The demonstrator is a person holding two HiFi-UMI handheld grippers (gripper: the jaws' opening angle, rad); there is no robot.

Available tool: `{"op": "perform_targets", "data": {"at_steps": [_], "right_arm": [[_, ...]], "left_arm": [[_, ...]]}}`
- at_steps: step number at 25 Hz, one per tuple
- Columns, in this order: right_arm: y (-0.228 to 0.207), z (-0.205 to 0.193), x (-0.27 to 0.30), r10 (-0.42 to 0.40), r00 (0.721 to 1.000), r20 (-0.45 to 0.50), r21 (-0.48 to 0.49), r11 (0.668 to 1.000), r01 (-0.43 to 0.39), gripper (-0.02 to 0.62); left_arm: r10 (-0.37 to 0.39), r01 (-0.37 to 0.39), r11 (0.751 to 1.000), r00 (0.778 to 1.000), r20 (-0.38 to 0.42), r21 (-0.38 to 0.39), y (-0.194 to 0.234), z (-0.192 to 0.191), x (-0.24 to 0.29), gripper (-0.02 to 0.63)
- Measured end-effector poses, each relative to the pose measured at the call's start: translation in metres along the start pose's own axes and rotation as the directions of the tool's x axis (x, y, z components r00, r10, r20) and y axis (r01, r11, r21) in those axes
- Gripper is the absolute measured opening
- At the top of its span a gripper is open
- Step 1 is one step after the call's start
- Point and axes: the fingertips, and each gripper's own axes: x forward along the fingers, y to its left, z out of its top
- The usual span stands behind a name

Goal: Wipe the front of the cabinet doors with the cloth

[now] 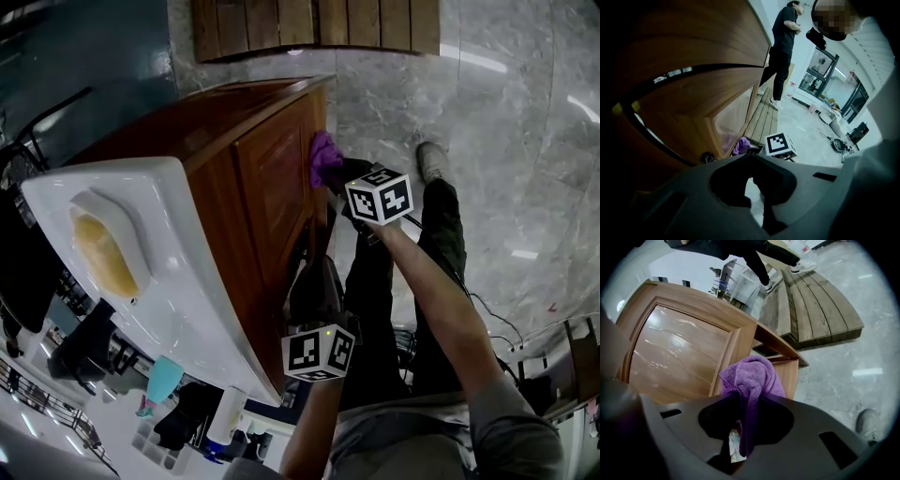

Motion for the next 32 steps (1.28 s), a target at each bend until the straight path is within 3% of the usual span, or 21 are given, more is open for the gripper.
{"op": "perform_targets", "data": {"at_steps": [5, 19, 25, 32], "right_arm": [[-0.005, -0.004, -0.012, -0.023, 1.000, 0.002, 0.035, 0.999, 0.023, 0.072], [0.033, 0.028, -0.079, 0.056, 0.988, 0.145, 0.016, 0.998, -0.059, 0.072], [0.065, 0.058, -0.109, 0.148, 0.958, 0.246, -0.026, 0.989, -0.146, 0.072], [0.110, 0.095, -0.135, 0.296, 0.898, 0.325, -0.124, 0.955, -0.269, 0.072]], "left_arm": [[0.003, -0.003, 1.000, 1.000, 0.013, 0.000, 0.002, 0.005, -0.005, 0.006], [-0.014, 0.013, 1.000, 0.998, 0.059, 0.017, -0.016, 0.020, -0.027, 0.006], [-0.013, 0.011, 1.000, 0.997, 0.072, 0.029, -0.022, 0.020, -0.034, 0.006], [-0.009, 0.007, 1.000, 0.997, 0.074, 0.028, -0.027, 0.017, -0.034, 0.006]]}}
